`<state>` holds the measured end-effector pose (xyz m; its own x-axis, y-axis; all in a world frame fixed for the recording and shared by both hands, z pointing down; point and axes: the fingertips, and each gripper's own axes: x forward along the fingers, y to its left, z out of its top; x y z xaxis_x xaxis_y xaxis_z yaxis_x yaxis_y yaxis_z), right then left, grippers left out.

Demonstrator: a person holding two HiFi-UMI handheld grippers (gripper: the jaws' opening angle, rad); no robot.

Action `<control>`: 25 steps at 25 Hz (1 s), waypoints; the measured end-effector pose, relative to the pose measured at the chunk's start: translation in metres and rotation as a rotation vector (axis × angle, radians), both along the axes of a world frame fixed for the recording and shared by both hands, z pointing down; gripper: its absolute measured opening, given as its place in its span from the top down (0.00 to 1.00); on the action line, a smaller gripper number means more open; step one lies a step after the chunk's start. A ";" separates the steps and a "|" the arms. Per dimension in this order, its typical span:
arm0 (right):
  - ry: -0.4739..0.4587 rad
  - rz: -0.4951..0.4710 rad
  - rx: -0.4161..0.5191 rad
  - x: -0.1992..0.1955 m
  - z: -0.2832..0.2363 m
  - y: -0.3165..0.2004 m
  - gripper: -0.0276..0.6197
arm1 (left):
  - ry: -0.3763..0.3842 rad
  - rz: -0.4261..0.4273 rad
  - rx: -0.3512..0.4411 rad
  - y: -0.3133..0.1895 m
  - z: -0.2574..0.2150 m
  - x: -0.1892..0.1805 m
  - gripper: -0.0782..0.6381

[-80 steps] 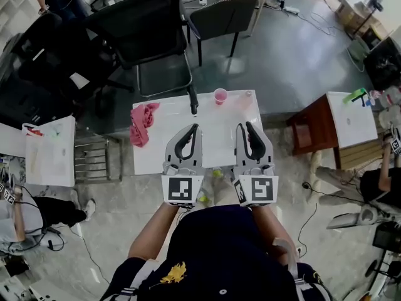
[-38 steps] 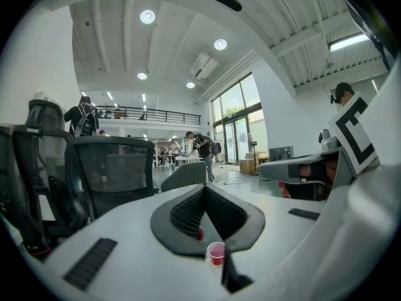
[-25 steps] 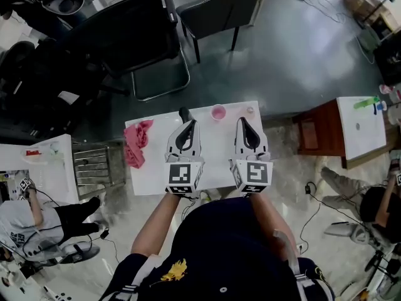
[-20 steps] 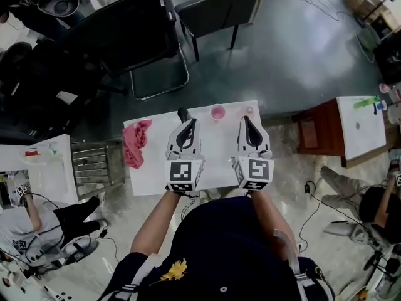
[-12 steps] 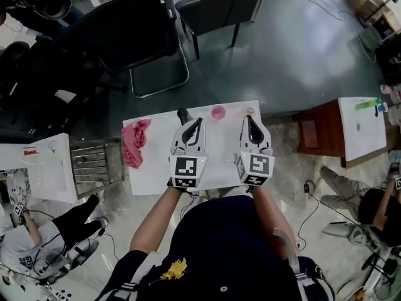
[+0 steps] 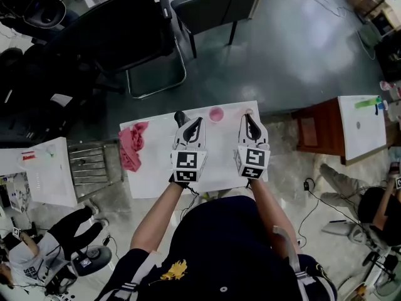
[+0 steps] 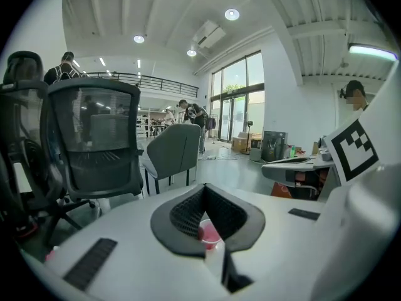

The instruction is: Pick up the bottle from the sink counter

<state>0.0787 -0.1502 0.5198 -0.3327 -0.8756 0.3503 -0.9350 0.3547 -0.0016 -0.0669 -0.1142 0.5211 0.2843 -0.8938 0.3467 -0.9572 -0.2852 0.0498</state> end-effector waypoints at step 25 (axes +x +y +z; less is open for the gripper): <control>0.080 0.000 -0.167 0.013 0.119 -0.054 0.37 | -0.004 0.004 -0.056 -0.021 0.026 0.000 0.87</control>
